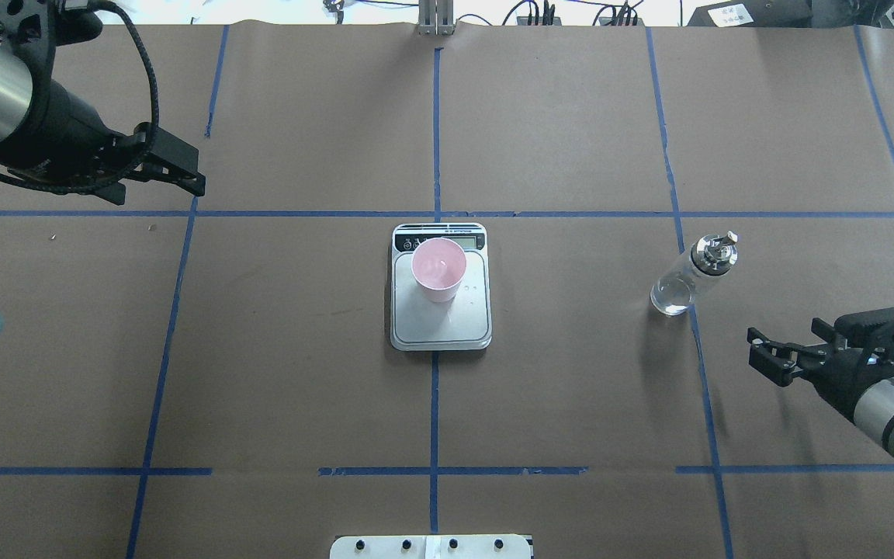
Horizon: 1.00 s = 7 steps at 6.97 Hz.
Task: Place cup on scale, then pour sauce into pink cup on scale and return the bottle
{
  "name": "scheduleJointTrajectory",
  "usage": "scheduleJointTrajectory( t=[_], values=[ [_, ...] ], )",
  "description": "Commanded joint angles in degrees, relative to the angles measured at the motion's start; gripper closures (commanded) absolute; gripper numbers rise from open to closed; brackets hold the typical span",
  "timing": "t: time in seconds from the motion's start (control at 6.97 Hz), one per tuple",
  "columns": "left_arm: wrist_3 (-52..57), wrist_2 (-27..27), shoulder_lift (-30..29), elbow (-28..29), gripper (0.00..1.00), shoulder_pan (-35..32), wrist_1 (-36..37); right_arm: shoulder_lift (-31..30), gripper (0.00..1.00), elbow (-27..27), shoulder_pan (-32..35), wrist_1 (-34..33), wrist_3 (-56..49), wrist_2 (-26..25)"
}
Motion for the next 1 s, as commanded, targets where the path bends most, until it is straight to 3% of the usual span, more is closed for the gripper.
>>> scheduleJointTrajectory(
  t=[0.0, 0.14, 0.43, 0.57, 0.72, 0.86],
  values=[
    [0.00, 0.10, -0.06, 0.60, 0.00, 0.11, -0.01, -0.29, 0.00, -2.20, 12.84, 3.73, -8.97, 14.74],
    [0.17, 0.36, 0.02, 1.82, 0.00, 0.03, -0.18, -0.03, 0.00, -2.37, 20.05, 3.73, -14.68, 22.13],
    [5.42, 2.82, 0.29, 2.80, 0.00, -0.23, 0.08, 3.55, 0.00, -5.69, 38.13, 2.16, -26.02, 41.78],
    [6.93, 2.91, 1.85, 2.89, 0.00, -0.24, -0.01, 6.53, 0.00, -7.54, 45.53, -1.59, -29.73, 49.46],
    [11.55, 2.91, 3.78, 2.89, 0.00, -2.32, -0.01, 11.78, 0.00, -7.65, 52.40, -11.98, -36.99, 56.23],
    [19.26, 2.74, 6.85, 3.06, 0.00, -5.74, -0.01, 17.84, 0.00, -7.65, 57.42, -24.97, -46.37, 59.70]
  ],
)
